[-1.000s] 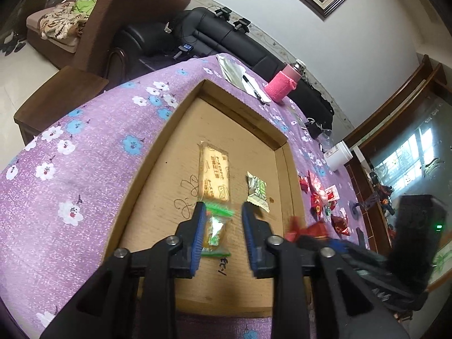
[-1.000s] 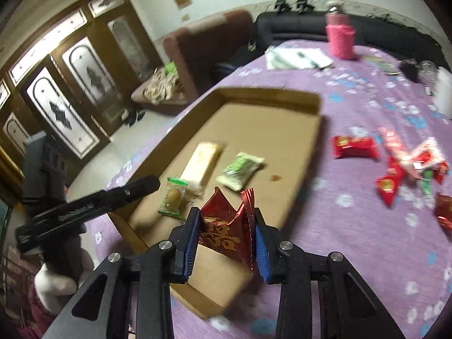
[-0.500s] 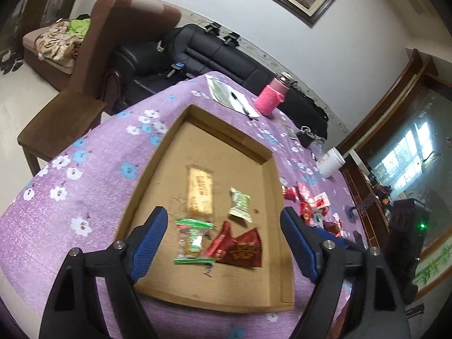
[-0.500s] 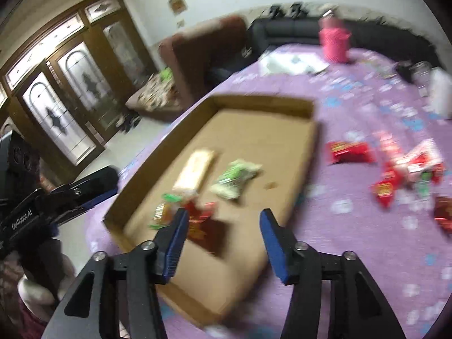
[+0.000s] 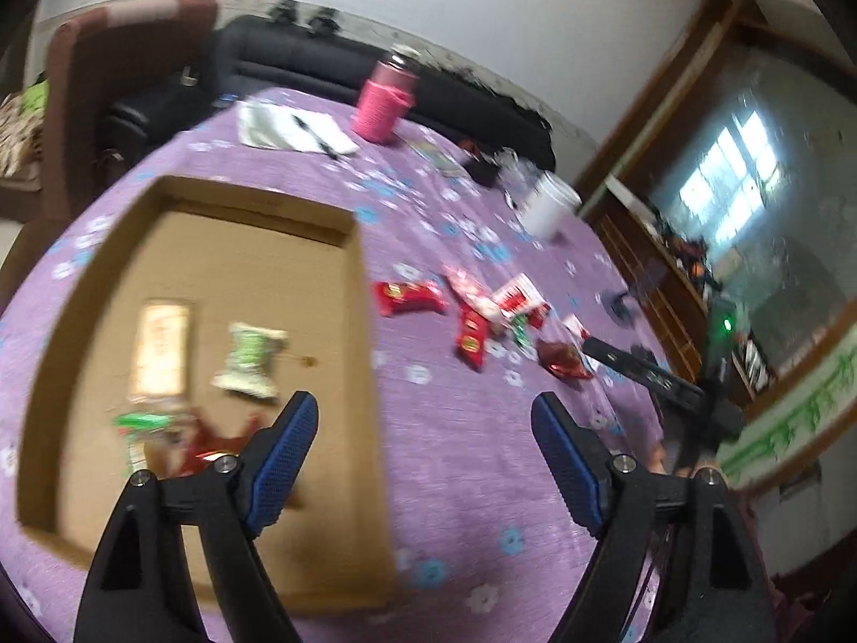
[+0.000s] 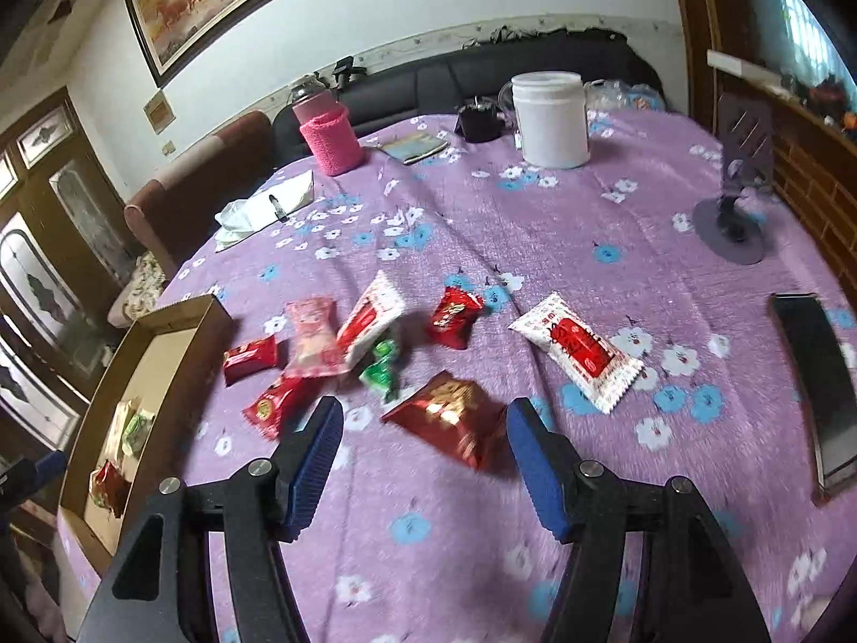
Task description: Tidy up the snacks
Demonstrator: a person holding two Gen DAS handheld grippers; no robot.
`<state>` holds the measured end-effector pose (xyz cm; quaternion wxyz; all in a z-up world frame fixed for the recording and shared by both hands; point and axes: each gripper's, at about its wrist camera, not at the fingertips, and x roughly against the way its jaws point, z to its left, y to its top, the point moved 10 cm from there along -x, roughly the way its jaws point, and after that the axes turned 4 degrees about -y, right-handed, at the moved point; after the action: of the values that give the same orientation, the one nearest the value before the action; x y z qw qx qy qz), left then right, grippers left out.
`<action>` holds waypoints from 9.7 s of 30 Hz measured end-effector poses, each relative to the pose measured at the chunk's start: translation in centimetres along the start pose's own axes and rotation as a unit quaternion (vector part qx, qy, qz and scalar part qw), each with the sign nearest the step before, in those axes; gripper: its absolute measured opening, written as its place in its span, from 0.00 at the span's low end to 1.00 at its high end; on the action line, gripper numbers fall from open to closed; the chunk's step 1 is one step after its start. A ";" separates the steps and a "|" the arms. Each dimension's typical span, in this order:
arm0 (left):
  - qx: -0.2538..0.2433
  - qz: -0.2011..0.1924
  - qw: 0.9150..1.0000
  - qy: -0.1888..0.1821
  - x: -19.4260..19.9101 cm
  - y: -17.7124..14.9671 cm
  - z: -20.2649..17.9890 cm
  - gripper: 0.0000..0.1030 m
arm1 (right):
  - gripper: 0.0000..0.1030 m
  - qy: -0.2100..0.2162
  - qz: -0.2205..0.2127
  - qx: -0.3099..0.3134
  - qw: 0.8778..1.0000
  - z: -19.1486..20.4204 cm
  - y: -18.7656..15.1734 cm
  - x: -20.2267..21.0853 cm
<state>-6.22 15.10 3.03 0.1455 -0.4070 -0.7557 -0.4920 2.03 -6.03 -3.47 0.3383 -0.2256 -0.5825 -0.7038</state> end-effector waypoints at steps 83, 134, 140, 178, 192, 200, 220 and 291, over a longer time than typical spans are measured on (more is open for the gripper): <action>0.102 0.007 0.990 0.092 -2.9 8.5 18.8 0.18 | 0.55 0.158 0.111 0.119 0.974 29.0 -1.8 -9.5; -0.085 0.132 0.987 0.042 -19.5 5.7 -5.2 0.63 | 0.22 -0.003 0.036 -0.085 0.996 -1.9 -0.1 -3.8; -0.127 0.154 0.975 0.094 -22.6 4.4 -4.7 0.49 | 0.22 0.033 0.011 -0.097 0.995 -3.0 -0.1 -2.7; 0.049 -0.011 0.999 0.011 0.0 0.7 5.2 0.22 | 0.19 -0.134 0.028 0.021 0.990 0.5 -1.0 -4.7; 0.099 -0.042 0.994 0.000 3.4 -0.9 9.1 0.22 | 0.61 -0.062 0.032 0.053 0.996 3.5 -0.8 -3.2; 0.104 -0.049 0.993 0.012 4.4 -1.3 10.0 0.22 | 0.61 -0.043 0.035 0.092 0.994 5.7 -0.9 -4.0; 0.094 -0.040 0.993 0.058 4.8 1.8 12.7 0.22 | 0.32 0.022 0.020 0.102 0.994 12.2 -0.2 -0.5; -0.051 0.071 0.996 0.015 -8.9 6.1 -5.2 0.80 | 0.61 0.034 0.013 -0.060 0.998 -4.2 1.9 3.2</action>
<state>3.03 7.53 3.79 0.1701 -0.4590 -0.6966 -0.5245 1.61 -10.91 -0.89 0.3527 -0.2286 -0.5245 -0.7405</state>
